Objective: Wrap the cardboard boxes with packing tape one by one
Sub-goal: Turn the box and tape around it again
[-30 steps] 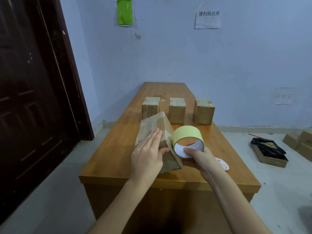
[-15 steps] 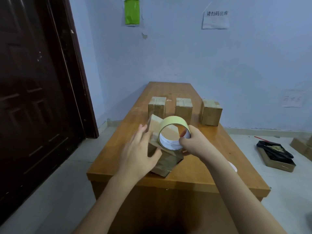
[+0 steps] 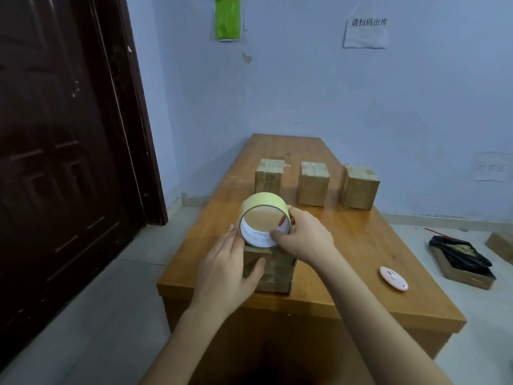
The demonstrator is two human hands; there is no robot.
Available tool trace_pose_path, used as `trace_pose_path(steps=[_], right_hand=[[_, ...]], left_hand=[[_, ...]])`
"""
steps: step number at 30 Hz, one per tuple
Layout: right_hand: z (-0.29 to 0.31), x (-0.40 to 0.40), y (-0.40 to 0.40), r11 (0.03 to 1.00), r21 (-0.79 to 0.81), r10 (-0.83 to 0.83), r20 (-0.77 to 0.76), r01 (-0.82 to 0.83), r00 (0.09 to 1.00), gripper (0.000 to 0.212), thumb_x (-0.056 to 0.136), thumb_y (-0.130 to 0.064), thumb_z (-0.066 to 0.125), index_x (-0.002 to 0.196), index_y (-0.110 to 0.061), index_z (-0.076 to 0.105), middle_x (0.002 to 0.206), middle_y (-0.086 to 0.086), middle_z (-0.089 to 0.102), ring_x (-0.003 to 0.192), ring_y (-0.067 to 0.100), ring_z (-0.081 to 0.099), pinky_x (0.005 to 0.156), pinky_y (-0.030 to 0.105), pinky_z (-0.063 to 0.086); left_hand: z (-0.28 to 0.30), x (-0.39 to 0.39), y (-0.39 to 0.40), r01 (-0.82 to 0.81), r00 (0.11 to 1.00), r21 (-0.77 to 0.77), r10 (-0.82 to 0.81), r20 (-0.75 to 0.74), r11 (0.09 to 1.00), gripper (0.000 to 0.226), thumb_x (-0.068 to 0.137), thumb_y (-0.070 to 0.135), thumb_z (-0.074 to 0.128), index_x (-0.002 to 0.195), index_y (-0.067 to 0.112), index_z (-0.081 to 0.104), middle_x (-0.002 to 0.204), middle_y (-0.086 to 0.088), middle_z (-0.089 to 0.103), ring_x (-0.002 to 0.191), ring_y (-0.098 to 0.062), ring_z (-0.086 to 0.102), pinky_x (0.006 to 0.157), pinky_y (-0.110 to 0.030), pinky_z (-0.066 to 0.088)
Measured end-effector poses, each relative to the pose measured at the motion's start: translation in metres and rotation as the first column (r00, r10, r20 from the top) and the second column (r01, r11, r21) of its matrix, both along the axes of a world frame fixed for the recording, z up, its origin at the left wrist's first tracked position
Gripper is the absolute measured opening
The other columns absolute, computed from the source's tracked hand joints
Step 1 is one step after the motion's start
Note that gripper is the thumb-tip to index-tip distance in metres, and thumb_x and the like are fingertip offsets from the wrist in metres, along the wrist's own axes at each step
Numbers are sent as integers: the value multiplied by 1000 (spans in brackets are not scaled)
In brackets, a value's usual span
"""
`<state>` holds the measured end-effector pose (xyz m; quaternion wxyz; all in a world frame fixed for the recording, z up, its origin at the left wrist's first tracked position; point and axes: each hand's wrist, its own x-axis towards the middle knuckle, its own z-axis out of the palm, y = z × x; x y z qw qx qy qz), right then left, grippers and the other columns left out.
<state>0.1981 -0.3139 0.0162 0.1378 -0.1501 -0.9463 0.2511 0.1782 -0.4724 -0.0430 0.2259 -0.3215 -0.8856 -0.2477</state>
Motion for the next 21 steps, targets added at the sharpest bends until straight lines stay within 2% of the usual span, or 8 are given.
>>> trace_pose_path(steps=[3, 5, 7, 10, 13, 14, 17, 21], right_hand=[[-5, 1, 4, 988, -148, 26, -85, -38, 996, 16, 90, -16, 54, 105, -14, 50, 95, 2, 59, 88, 22, 59, 76, 38, 56], [-2, 8, 19, 923, -375, 31, -141, -83, 990, 14, 89, -1, 50, 98, -13, 50, 98, 3, 62, 89, 24, 60, 70, 36, 54], [-1, 16, 31, 850, -511, 32, -189, -127, 981, 18, 90, 4, 48, 95, -13, 49, 101, 2, 64, 89, 21, 60, 62, 30, 54], [-4, 18, 31, 850, -517, -14, -224, -106, 975, 9, 94, -11, 55, 96, -16, 49, 103, 4, 62, 88, 18, 60, 64, 28, 57], [-7, 14, 24, 936, -344, 22, -158, -75, 987, 17, 90, -23, 62, 101, -13, 53, 93, 4, 59, 86, 19, 59, 72, 32, 55], [-9, 15, 23, 933, -350, 36, -134, -81, 990, 16, 90, -21, 62, 102, -12, 55, 92, 4, 59, 85, 19, 59, 71, 31, 56], [-7, 18, 28, 855, -506, 74, -106, -118, 992, 10, 94, -12, 54, 104, -12, 52, 93, 1, 56, 85, 14, 57, 56, 18, 52], [1, 28, 48, 725, -671, 91, -133, -157, 987, 14, 92, 1, 48, 105, -3, 52, 101, 8, 67, 90, 20, 64, 59, 24, 55]], left_hand=[[0, 2, 0, -44, 997, -62, 40, -70, 997, 62, 85, 46, 59, 129, 2, 53, 135, -13, 52, 129, -23, 44, 106, -29, 28], [1, 3, 0, -65, 993, -100, 54, -108, 993, 65, 82, 47, 62, 126, 0, 55, 131, -15, 55, 126, -25, 48, 103, -33, 30], [2, 3, 0, -65, 992, -112, 52, -116, 992, 68, 81, 49, 63, 127, 0, 54, 132, -15, 54, 125, -25, 49, 102, -34, 30], [2, 3, 1, -80, 990, -122, 65, -124, 989, 70, 76, 49, 68, 124, -1, 57, 128, -16, 57, 121, -27, 53, 99, -35, 33], [2, 3, -1, -88, 989, -128, 70, -134, 988, 70, 73, 48, 71, 123, 0, 58, 126, -15, 58, 119, -27, 55, 97, -36, 34], [2, 2, -1, -88, 988, -129, 71, -134, 988, 70, 73, 48, 72, 123, 0, 59, 126, -15, 59, 118, -27, 55, 96, -36, 34], [1, 1, -1, -71, 990, -123, 55, -131, 990, 69, 73, 46, 72, 124, 1, 58, 127, -14, 58, 119, -26, 55, 97, -37, 34], [-1, -2, -4, -47, 992, -109, 34, -119, 993, 67, 73, 39, 75, 125, 1, 57, 129, -15, 56, 120, -28, 54, 99, -38, 36]])
